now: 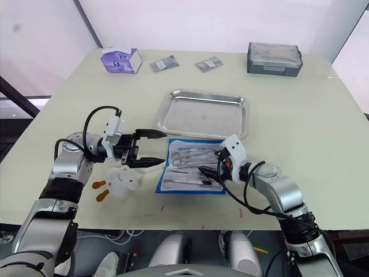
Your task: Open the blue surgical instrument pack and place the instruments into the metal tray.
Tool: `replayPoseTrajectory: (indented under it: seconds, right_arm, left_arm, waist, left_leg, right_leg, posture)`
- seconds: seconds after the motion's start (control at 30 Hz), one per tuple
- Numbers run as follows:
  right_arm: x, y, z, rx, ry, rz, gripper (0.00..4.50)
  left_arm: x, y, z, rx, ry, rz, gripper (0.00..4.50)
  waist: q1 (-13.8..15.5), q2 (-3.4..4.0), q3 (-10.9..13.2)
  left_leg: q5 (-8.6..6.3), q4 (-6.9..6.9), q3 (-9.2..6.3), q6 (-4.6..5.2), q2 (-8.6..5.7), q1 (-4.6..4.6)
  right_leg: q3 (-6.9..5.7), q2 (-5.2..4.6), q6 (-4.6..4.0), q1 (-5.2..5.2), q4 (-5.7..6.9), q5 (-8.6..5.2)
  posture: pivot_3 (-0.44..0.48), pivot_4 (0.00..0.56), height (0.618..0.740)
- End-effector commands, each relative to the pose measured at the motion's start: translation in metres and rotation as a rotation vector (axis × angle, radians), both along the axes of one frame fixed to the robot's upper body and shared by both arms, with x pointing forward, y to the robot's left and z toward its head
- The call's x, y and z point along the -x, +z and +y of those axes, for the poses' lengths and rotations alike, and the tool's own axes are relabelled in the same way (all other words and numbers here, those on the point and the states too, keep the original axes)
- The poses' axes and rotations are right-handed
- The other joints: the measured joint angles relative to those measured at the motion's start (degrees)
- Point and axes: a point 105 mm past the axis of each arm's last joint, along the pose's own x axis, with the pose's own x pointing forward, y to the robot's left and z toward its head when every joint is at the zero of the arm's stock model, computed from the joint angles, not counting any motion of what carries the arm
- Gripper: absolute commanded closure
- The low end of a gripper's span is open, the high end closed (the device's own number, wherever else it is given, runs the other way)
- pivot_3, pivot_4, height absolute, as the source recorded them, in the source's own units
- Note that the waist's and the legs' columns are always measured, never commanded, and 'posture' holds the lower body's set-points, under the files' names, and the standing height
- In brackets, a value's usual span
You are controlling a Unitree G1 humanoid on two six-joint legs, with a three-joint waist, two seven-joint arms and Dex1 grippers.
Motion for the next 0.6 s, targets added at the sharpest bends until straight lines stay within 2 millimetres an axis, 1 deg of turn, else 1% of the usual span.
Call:
replayPoseTrajectory:
  seconds: [0.03, 0.1, 0.23, 0.33, 0.6]
  right_arm:
    - [0.003, -0.015, -0.007, 0.013, -0.029, 0.06, 0.03]
    - [0.003, -0.012, -0.008, 0.004, -0.024, 0.038, 0.03]
    - [0.011, -0.009, -0.01, 0.002, 0.018, -0.041, 0.03]
    - [0.015, -0.016, -0.014, 0.052, 0.059, -0.108, 0.03]
    - [0.018, -0.031, -0.01, 0.093, 0.119, -0.162, 0.03]
  left_arm:
    - [0.006, 0.008, -0.002, 0.009, -0.054, -0.04, 0.0]
    - [0.006, 0.008, -0.002, 0.01, -0.056, -0.04, 0.0]
    - [0.007, 0.008, -0.002, 0.014, -0.056, -0.04, 0.0]
    - [0.007, 0.007, -0.001, 0.007, -0.056, -0.039, 0.0]
    - [0.006, 0.007, -0.002, 0.005, -0.061, -0.041, 0.0]
  waist:
    - [0.0, 0.04, 0.03]
    - [0.01, 0.08, 0.05]
    - [0.13, 0.21, 0.14]
    - [0.11, 0.24, 0.19]
    - [-0.11, 0.27, 0.21]
  left_leg:
    - [0.0, 0.0, 0.0, 0.0, 0.0, 0.0]
    - [0.0, 0.0, 0.0, 0.0, 0.0, -0.02]
    - [0.0, 0.0, -0.01, 0.0, -0.01, -0.08]
    - [0.0, -0.01, -0.01, 0.0, -0.03, -0.11]
    - [0.0, -0.01, 0.01, 0.0, 0.0, -0.08]
  right_leg:
    - [0.0, 0.0, 0.0, 0.0, 0.0, 0.0]
    - [0.0, 0.0, 0.0, -0.01, -0.01, 0.0]
    - [-0.01, -0.01, 0.0, -0.02, -0.04, 0.0]
    - [-0.01, -0.02, 0.0, -0.03, -0.05, 0.0]
    - [0.0, 0.01, 0.0, -0.04, -0.04, -0.01]
  posture:
    - [0.0, 0.15, 0.738]
    - [0.0, 0.15, 0.738]
    - [0.0, 0.15, 0.738]
    - [0.0, 0.15, 0.738]
    - [0.0, 0.15, 0.738]
